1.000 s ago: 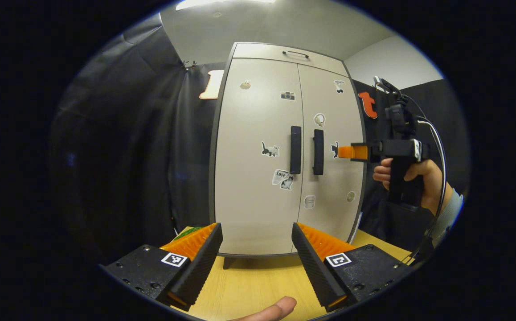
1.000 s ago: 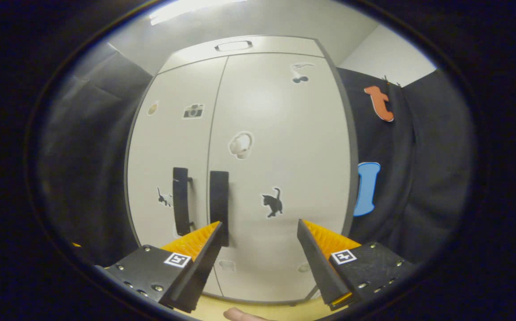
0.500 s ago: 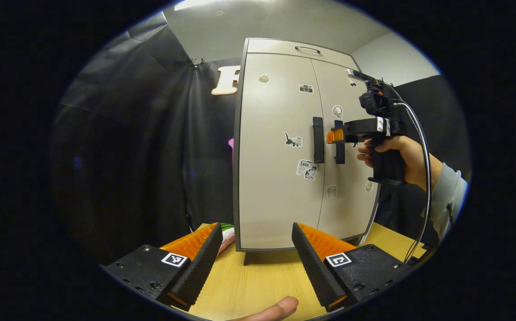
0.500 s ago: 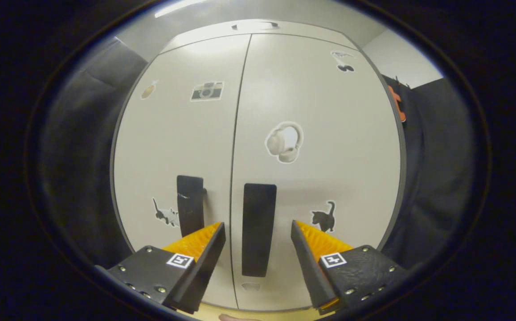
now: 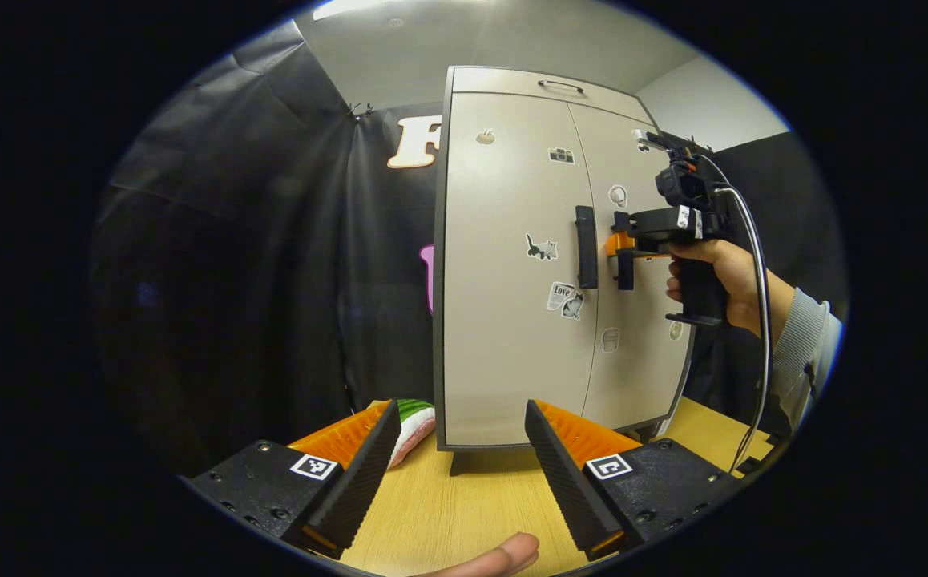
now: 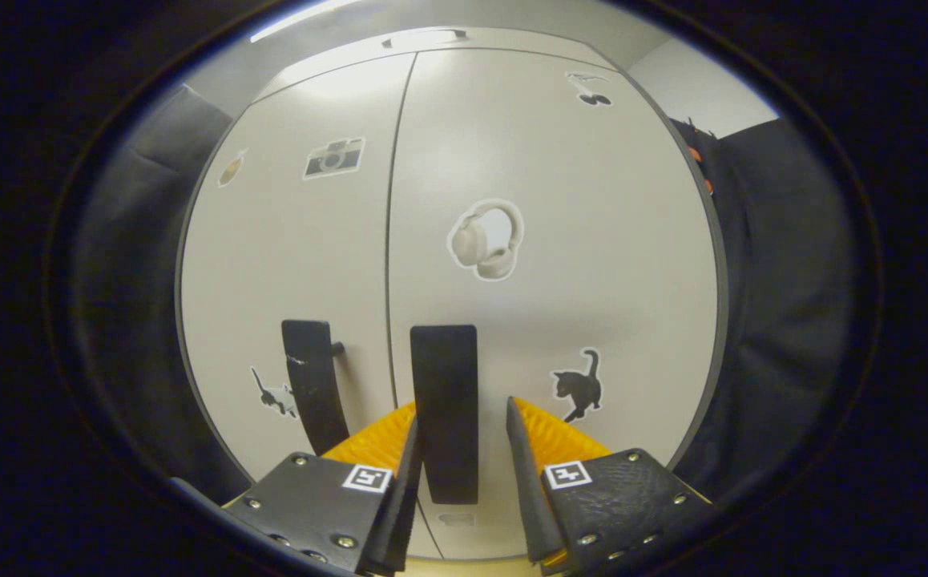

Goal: Open the right door of the double-door shoe cabinet with the right hand, and open the left door with the left hand.

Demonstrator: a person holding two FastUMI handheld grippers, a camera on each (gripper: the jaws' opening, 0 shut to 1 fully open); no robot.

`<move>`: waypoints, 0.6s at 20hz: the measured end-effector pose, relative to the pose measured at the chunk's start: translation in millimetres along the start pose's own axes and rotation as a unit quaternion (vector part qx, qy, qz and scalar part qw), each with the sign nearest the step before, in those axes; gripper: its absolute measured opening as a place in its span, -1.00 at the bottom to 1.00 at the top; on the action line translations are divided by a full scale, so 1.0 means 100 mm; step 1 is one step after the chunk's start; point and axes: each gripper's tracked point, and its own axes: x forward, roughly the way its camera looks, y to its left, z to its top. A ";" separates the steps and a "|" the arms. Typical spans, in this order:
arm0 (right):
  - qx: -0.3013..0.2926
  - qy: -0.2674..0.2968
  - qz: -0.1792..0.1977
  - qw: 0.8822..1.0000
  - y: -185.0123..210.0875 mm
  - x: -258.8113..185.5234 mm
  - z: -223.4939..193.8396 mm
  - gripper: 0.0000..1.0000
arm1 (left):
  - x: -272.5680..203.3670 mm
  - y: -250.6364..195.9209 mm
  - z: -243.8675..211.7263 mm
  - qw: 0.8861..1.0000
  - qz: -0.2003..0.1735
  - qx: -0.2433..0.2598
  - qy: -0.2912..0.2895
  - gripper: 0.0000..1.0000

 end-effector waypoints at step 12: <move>0.014 0.002 0.052 0.999 -0.10 -0.40 0.04 -0.60 | -0.20 -0.04 0.21 1.000 0.025 0.002 -0.007 0.94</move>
